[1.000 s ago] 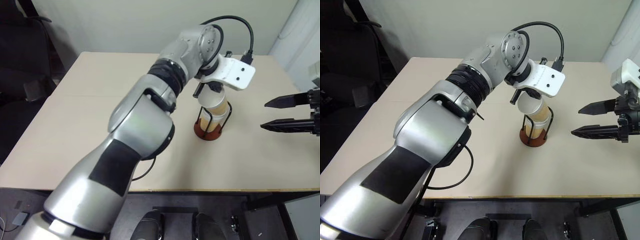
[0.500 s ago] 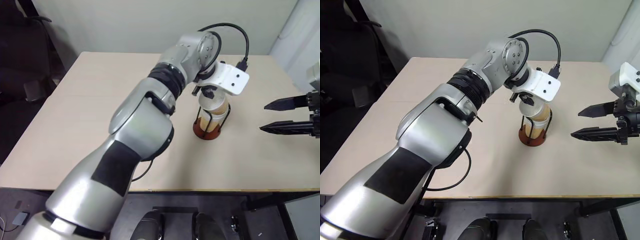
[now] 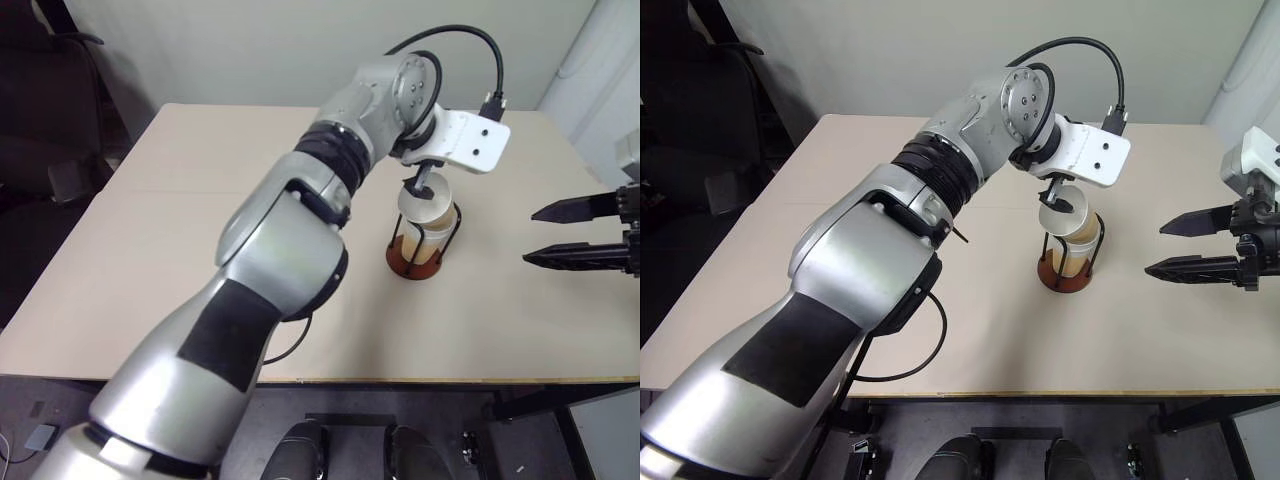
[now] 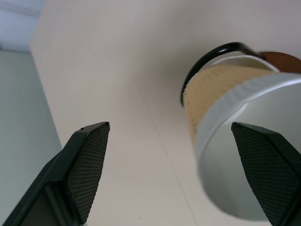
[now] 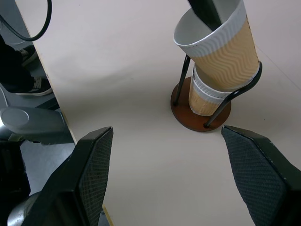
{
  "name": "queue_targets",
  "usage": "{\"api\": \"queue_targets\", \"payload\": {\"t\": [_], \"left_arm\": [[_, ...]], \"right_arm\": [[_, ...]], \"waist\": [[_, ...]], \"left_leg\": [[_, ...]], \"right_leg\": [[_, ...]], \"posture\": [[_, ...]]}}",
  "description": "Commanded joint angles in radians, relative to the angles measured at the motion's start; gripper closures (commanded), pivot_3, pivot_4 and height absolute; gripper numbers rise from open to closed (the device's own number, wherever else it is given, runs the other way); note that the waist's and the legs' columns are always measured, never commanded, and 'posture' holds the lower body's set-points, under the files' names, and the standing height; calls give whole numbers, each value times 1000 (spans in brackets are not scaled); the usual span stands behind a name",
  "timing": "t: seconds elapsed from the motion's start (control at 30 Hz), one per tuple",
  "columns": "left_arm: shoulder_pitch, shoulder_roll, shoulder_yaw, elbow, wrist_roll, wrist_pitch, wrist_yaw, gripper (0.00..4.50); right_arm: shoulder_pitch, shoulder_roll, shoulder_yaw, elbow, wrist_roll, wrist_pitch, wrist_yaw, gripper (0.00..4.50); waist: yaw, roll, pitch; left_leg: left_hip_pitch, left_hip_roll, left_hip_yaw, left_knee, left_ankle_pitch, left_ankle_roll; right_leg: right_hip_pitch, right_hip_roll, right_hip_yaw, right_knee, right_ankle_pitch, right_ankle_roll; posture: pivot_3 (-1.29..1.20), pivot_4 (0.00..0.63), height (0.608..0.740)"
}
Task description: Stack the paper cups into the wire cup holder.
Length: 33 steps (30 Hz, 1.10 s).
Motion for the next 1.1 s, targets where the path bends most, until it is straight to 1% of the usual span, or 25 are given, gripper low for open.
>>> {"api": "queue_targets", "payload": {"t": [0.03,0.3,0.5,0.6,0.63,0.83,0.9,0.93,0.97,1.1], "left_arm": [[-14,-12,3,-14,7,-24,94,57],[0,-36,-49,-9,65,-58,235,57],[12,-44,-65,-5,78,-58,255,57],[12,-43,-55,-4,66,-59,208,592],[10,-41,-55,-4,65,-62,187,897],[-26,-17,-53,-5,59,-68,26,3042],[-37,-11,-54,-6,58,-63,-10,3691],[-45,-8,-49,-7,52,-57,-32,4153],[-51,-6,-45,-7,48,-50,-48,4443],[-76,6,-37,-6,42,-20,-105,4493]], "right_arm": [[-28,-14,-20,-7,9,-9,-4,742],[-13,-17,-39,-20,16,6,-7,742],[-7,-23,-55,-28,22,21,-11,742],[-4,-26,-60,-29,23,24,-12,742],[-3,-27,-62,-28,22,25,-12,742],[-5,-31,-59,-21,15,22,-9,742],[-7,-33,-54,-15,11,16,-6,742],[-9,-36,-50,-13,11,16,-4,742],[-11,-38,-46,-10,11,15,-3,742],[-13,-47,-35,-6,11,12,5,742]], "waist": [[0,0,0],[1,0,0],[1,0,0],[1,0,0],[1,0,0],[1,0,0],[1,0,0],[1,0,0],[1,0,0],[1,0,0]], "left_leg": [[0,0,0,0,0,0],[0,0,0,0,1,-2],[0,0,0,0,1,-2],[0,0,0,0,1,-3],[0,0,0,0,1,-3],[0,0,0,0,1,-2],[0,0,0,0,1,-2],[0,0,0,0,1,-2],[0,0,0,0,0,-1],[0,0,0,0,-1,0]], "right_leg": [[0,0,0,0,0,0],[0,0,0,0,0,0],[0,0,0,0,0,0],[0,0,0,0,0,0],[0,0,0,0,0,0],[0,0,0,0,0,1],[0,0,0,0,0,0],[0,0,0,0,0,0],[0,0,0,0,0,0],[0,0,0,0,-1,0]], "posture": [[0,150,740],[0,150,740],[0,150,740],[0,150,740],[0,150,740],[0,150,740],[0,150,740],[0,150,740],[0,150,740],[0,150,740]]}}
